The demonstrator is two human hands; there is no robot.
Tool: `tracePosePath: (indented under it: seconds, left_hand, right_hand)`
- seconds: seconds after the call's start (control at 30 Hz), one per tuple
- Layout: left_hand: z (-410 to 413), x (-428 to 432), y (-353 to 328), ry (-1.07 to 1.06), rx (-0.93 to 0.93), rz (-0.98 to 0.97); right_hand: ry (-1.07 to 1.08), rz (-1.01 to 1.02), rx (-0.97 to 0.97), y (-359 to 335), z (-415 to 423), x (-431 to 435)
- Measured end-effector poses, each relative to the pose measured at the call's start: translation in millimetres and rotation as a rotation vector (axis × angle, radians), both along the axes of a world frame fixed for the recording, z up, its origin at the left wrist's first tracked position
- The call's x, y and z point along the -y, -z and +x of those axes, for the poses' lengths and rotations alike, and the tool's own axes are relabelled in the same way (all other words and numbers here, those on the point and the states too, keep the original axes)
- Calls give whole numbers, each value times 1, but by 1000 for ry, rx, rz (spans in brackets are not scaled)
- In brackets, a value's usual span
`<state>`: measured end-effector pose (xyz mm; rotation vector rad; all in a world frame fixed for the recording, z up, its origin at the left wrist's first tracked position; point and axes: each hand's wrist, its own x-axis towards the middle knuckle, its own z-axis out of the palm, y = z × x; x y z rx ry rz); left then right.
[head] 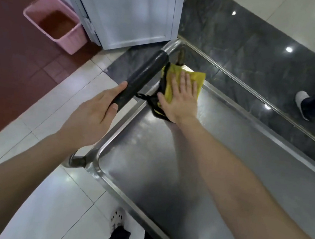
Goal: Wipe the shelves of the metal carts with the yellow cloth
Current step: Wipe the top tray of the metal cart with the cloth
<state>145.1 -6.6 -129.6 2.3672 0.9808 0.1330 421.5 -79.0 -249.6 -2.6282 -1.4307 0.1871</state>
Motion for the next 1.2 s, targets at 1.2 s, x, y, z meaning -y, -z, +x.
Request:
tracePosePath:
  seconds: [1.2]
  left_hand:
    - [170,-43,-17,12,-229,187]
  right_hand:
    - [131,-89,-193,15,96,50]
